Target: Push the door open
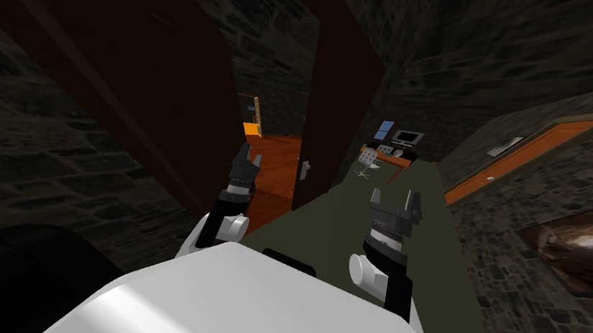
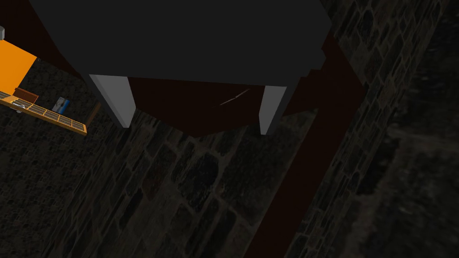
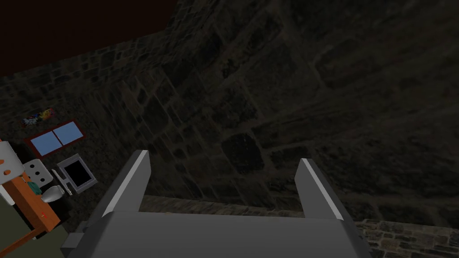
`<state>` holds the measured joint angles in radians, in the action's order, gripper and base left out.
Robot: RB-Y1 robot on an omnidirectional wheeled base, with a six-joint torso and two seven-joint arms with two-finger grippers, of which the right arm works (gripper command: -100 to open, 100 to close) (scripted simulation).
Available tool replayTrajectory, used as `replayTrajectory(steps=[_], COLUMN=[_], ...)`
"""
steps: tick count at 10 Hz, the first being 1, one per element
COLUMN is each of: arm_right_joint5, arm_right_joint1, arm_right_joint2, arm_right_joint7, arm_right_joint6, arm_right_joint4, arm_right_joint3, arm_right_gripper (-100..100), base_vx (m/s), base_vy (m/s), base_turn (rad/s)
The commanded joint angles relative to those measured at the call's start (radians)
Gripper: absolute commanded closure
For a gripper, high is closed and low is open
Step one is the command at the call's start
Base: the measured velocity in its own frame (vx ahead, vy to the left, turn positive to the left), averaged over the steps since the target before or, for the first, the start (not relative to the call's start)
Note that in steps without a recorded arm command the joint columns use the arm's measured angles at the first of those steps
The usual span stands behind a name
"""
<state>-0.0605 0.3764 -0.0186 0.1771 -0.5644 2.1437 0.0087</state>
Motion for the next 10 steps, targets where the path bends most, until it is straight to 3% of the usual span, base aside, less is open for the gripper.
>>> replayTrajectory(steps=[1, 2, 3, 6, 7, 8, 9, 10], arm_right_joint5=[0.0, 0.001, 0.001, 0.007, 0.007, 0.01, 0.01, 0.012], arm_right_joint1=[-0.016, -0.038, -0.038, -0.115, -0.115, -0.143, -0.143, -0.173], arm_right_joint2=[0.004, 0.008, 0.008, 0.02, 0.02, 0.024, 0.024, 0.027], arm_right_joint7=[0.002, 0.003, 0.003, 0.006, 0.006, 0.007, 0.007, 0.008], arm_right_joint6=[-0.006, -0.005, -0.005, 0.0, 0.0, 0.001, 0.001, 0.003], arm_right_joint4=[-0.037, -0.068, -0.073, -0.18, -0.202, -0.233, -0.25, -0.289], arm_right_joint3=[0.002, 0.011, 0.011, 0.044, 0.044, 0.056, 0.056, 0.068], arm_right_gripper=[-100, -100, -100, -100, -100, -100, -100, -100], base_vx=[0.064, 0.053, 0.036, 0.065, 0.061, 0.062, 0.046, 0.04], base_vy=[-0.048, -0.04, -0.032, -0.061, -0.058, -0.048, -0.043, -0.053], base_turn=[0.026, 0.031, 0.029, 0.074, 0.028, 0.053, 0.029, 0.053])
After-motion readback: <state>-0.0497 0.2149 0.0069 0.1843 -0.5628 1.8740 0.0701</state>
